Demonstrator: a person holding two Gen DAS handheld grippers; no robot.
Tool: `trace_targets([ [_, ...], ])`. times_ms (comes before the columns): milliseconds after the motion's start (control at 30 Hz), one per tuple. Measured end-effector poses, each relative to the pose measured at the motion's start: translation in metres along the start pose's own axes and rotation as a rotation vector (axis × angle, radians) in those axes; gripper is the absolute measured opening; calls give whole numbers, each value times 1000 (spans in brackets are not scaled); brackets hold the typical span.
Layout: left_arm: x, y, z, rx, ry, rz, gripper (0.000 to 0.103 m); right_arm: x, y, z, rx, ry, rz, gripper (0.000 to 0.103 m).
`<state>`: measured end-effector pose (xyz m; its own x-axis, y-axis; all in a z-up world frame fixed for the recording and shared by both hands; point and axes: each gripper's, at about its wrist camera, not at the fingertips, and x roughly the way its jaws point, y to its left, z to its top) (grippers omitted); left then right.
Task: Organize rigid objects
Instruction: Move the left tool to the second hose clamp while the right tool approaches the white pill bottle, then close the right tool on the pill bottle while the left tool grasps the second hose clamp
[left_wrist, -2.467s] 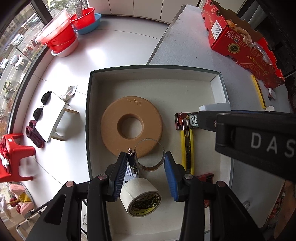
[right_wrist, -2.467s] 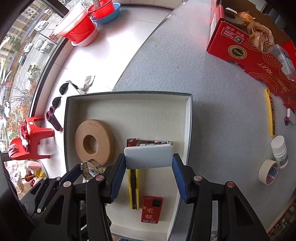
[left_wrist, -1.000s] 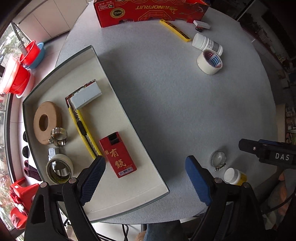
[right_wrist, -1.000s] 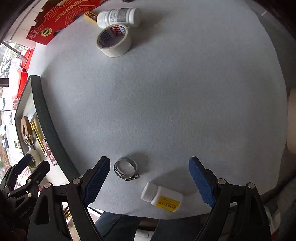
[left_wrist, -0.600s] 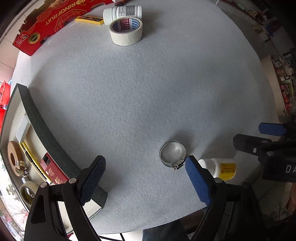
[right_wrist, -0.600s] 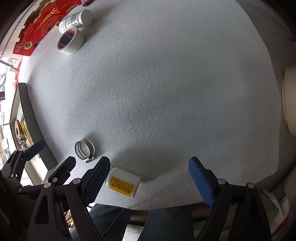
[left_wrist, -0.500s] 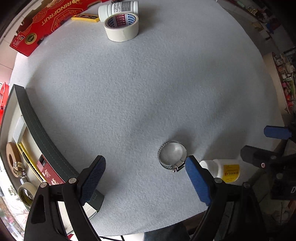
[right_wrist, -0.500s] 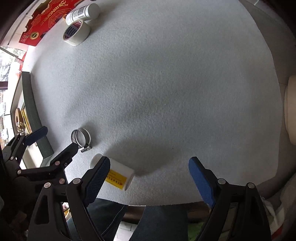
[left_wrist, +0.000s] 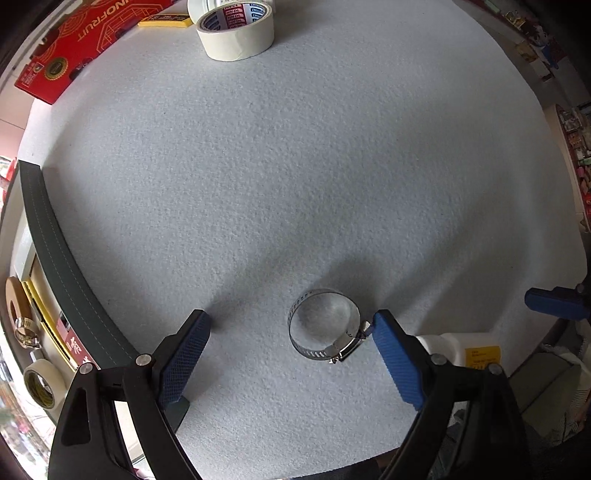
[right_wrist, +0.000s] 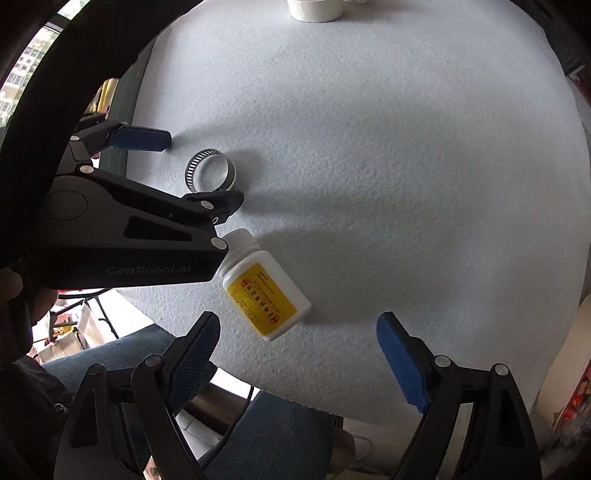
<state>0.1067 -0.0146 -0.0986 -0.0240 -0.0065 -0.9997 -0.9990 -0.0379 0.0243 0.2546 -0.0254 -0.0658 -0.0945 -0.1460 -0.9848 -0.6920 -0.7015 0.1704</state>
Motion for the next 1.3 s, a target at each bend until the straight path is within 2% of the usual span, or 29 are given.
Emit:
trace_targets([
  [33,2,5,0,-9,-10,31,103,2,3,4,-15,3,-1,88],
  [167,4,35,10,-100,-11,-5,103,13,22,11,-65,12,-7,88],
  [267,1,43,15,-134,0,-1,103,23,31,20,-106,28,-21,88],
  [433,7,24,4,-134,43,-36,103,36,36,27,-150,62,-42,88],
  [533,7,22,-2,-174,25,-39,103,42,45,29,-162,65,-57,87],
  [633,3,24,-7,-183,24,-42,103,44,50,30,-171,61,-84,78],
  [700,4,23,-14,-186,31,-41,103,42,49,31,-181,56,-119,67],
  [767,4,27,-13,-177,64,-42,103,40,48,32,-193,58,-168,48],
  [800,5,25,-10,-173,81,-42,103,38,46,32,-194,58,-164,43],
  [833,5,23,-9,-168,90,-45,101,31,38,39,-188,62,-158,37],
  [900,0,10,-7,-141,85,-44,95,29,30,44,-166,80,-156,37],
  [1100,-22,-25,-4,-41,76,-41,57,22,17,46,-90,86,-140,37],
  [1133,-24,-27,-4,-31,77,-43,44,20,14,47,-78,85,-137,37],
  [1300,-26,-22,-3,-22,107,-81,45,10,-5,54,-29,81,-144,37],
])
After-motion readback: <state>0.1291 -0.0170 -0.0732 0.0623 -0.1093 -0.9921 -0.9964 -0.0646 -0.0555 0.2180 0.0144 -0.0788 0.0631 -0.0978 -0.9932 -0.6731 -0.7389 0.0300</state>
